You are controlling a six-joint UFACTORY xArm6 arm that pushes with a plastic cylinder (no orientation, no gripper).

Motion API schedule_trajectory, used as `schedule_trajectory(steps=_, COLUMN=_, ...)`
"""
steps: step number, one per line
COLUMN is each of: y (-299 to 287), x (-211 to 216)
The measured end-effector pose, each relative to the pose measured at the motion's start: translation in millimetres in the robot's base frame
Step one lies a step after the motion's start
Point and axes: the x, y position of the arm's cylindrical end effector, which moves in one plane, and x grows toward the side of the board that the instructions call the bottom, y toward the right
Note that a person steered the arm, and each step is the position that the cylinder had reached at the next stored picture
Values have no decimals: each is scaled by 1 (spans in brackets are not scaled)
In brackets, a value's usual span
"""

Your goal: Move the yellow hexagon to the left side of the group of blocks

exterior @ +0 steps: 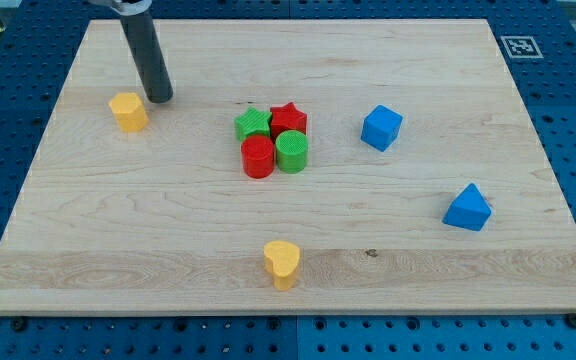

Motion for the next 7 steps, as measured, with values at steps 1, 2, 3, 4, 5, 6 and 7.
schedule_trajectory(steps=1, y=1, x=0)
schedule_trajectory(steps=2, y=16, x=0)
schedule_trajectory(steps=3, y=19, x=4)
schedule_trajectory(steps=4, y=-7, x=14)
schedule_trajectory(steps=5, y=-47, x=3)
schedule_trajectory(steps=6, y=-58, x=-5)
schedule_trajectory(steps=7, y=-57, x=19)
